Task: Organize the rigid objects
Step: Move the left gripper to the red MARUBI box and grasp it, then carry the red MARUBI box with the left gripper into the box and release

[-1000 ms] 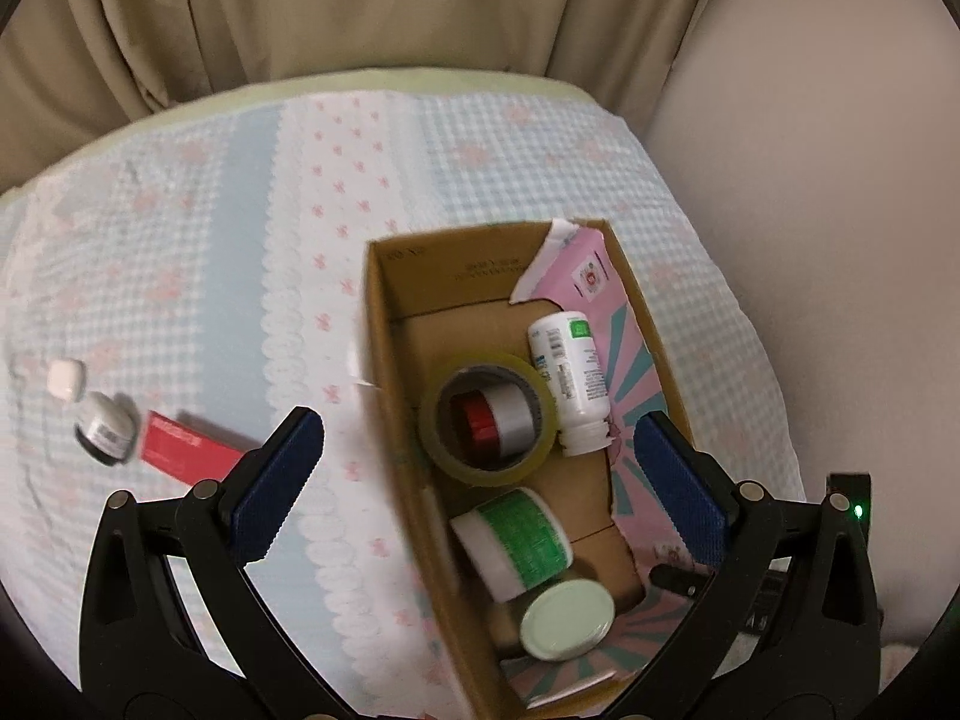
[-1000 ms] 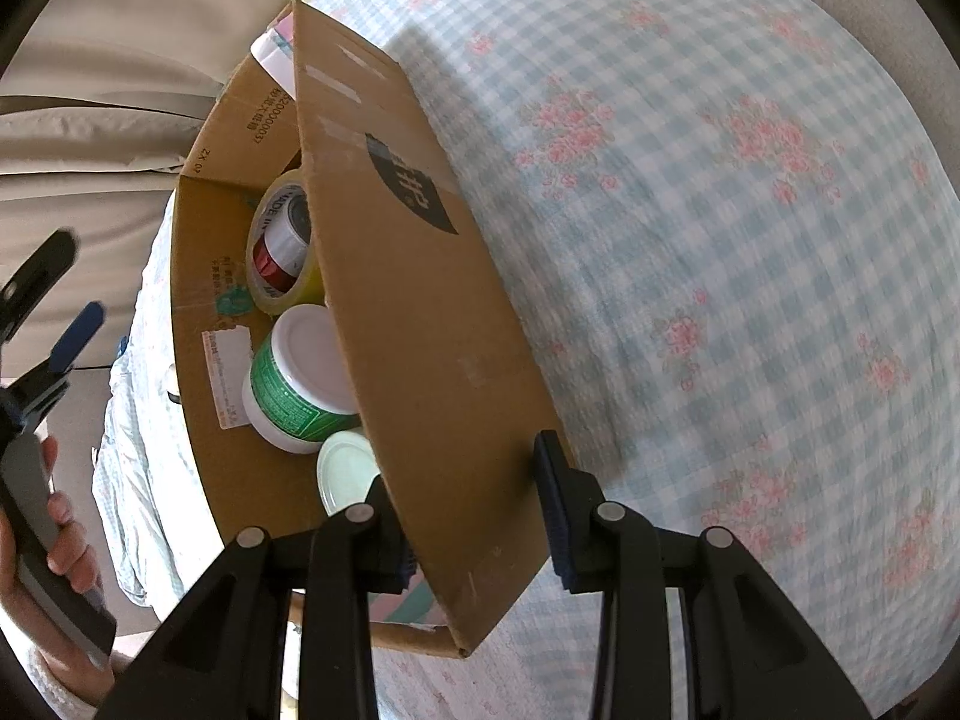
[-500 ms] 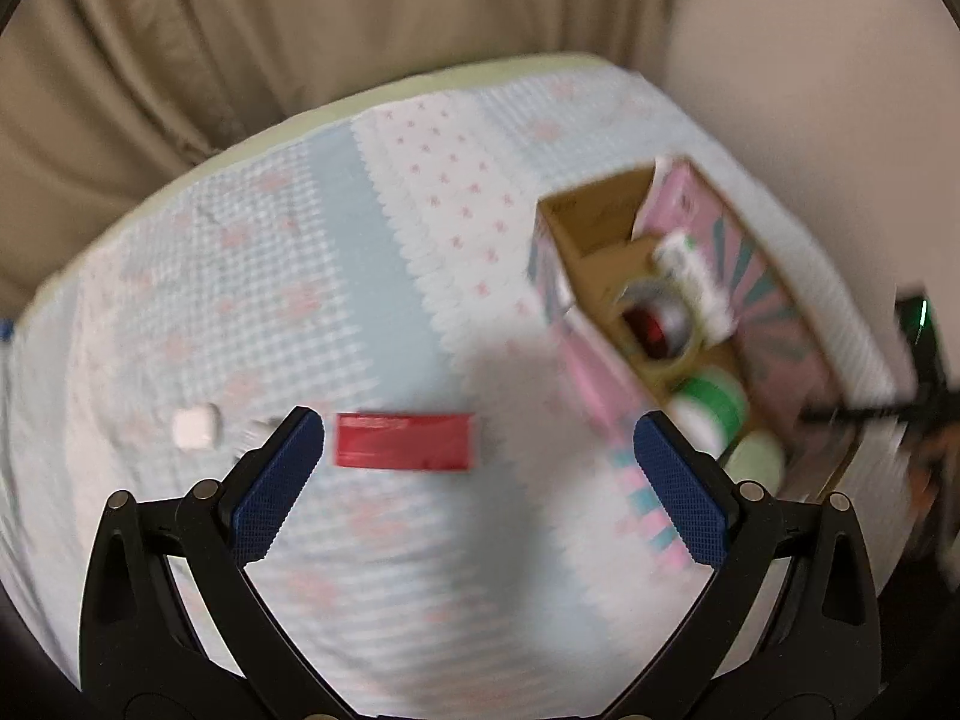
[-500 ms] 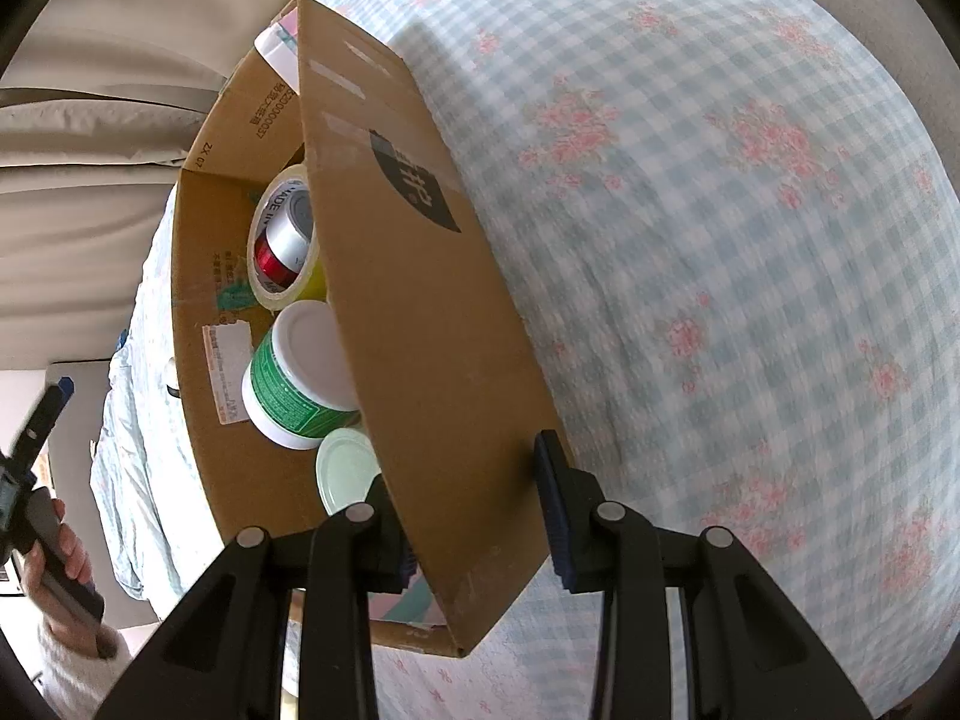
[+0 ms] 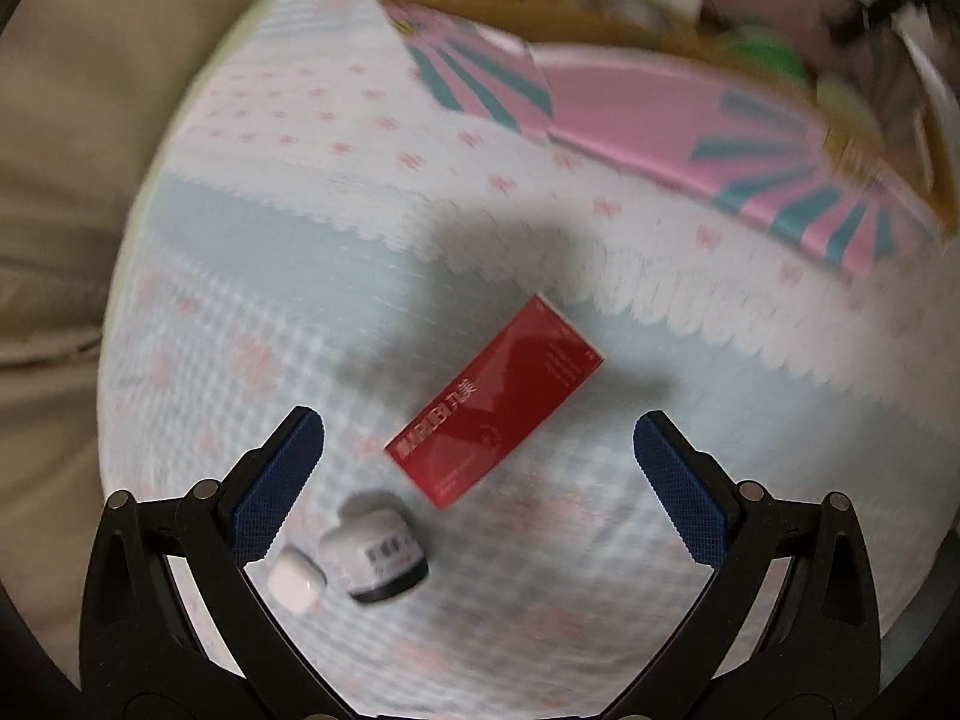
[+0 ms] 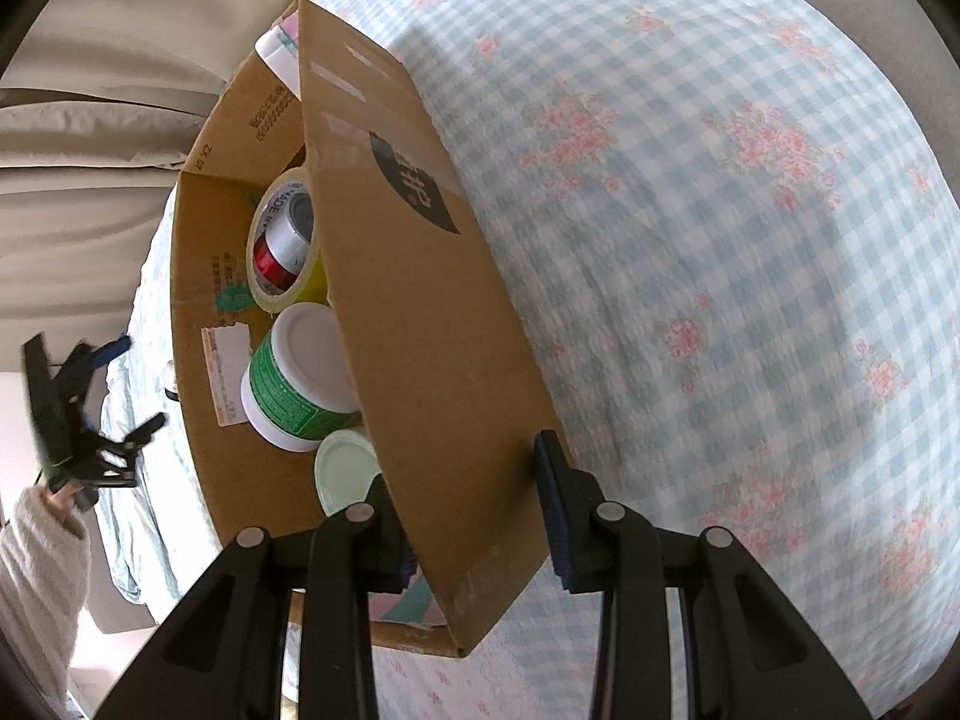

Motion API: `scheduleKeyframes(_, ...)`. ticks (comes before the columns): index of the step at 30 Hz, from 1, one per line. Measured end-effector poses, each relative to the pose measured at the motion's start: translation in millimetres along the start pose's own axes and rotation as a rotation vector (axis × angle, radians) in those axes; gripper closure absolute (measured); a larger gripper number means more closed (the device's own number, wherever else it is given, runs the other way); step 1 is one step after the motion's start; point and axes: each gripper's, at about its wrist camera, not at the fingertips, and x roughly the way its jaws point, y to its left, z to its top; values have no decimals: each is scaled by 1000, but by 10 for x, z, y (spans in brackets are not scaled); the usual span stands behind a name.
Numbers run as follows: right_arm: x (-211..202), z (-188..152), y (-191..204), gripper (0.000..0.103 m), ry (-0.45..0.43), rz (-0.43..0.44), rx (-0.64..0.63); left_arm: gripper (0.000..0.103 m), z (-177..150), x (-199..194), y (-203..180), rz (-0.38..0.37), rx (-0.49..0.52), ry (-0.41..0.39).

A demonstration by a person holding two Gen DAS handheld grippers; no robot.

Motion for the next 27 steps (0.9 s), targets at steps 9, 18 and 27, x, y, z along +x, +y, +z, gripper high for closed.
scheduleKeyframes(9, 0, -18, 16, 72, -6, -8, 7, 22, -13, 457, -88, -47, 204, 45)
scheduleKeyframes(18, -1, -8, 26, 72, -4, -12, 21, 42, -19, 571, -45, -124, 285, 83)
scheduleKeyframes(27, -6, -20, 21, 72, -13, -9, 27, 59, -21, 459, -76, -134, 318, 87)
